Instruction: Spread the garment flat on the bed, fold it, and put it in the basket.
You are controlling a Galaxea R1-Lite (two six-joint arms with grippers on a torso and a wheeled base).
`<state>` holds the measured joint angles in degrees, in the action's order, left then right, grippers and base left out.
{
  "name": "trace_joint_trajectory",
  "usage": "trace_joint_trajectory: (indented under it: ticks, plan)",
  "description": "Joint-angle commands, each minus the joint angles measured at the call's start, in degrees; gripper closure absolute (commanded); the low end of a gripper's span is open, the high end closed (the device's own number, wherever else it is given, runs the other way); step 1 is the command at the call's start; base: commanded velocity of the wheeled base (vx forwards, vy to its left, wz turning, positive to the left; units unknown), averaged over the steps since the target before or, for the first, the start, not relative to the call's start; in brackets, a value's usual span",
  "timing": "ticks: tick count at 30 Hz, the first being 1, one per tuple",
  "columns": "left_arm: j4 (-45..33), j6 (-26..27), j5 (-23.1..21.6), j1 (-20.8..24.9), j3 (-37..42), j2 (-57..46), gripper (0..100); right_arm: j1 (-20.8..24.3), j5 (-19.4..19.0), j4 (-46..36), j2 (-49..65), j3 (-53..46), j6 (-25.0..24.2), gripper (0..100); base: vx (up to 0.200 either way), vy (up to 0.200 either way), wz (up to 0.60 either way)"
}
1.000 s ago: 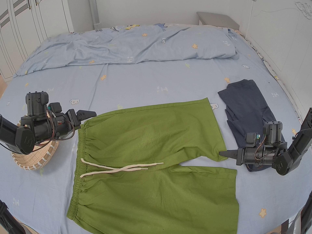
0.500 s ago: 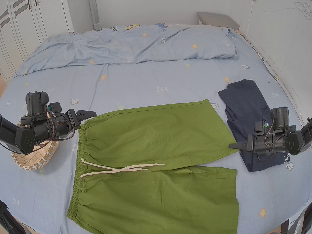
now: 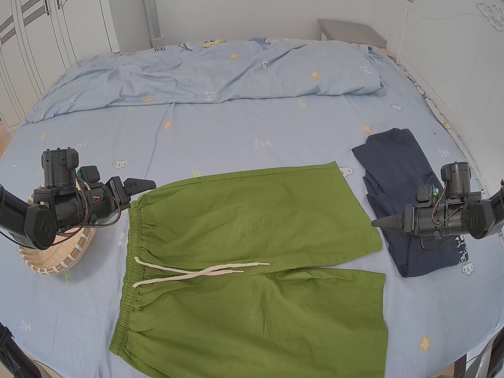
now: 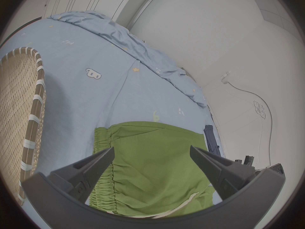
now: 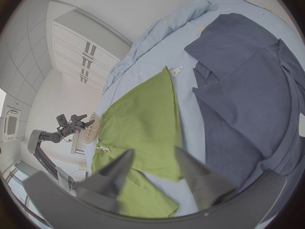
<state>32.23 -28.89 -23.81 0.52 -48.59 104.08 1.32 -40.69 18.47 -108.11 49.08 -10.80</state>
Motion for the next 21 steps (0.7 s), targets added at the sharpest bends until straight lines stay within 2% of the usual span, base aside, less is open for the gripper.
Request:
trace_joint_trajectory:
  ticks: [1,5,10,15,21]
  plan:
    - [0.02,-0.02,-0.01,0.0,-0.01,0.07,0,0.0,-0.09,0.08,-0.79,-0.21,0.08,0,0.0,0.0,0.0]
    - [0.02,-0.02,-0.01,-0.08,-0.19,0.24,0,-0.09,-0.09,-0.1,0.35,-1.79,-0.01,0,0.0,0.0,0.0]
    - [0.02,-0.02,-0.45,-0.08,-0.19,0.16,0,0.18,-0.09,-0.1,5.8,-8.65,0.43,0,0.0,0.0,0.0]
    - [-0.06,-0.02,-0.63,-0.08,-0.01,-0.2,0,0.7,-0.44,0.43,6.24,-17.0,5.53,0,0.0,0.0,0.0]
    - [-0.24,-0.02,-0.63,0.0,0.25,-0.28,0,1.67,-0.44,4.12,5.54,-22.27,5.79,0,0.0,0.0,0.0]
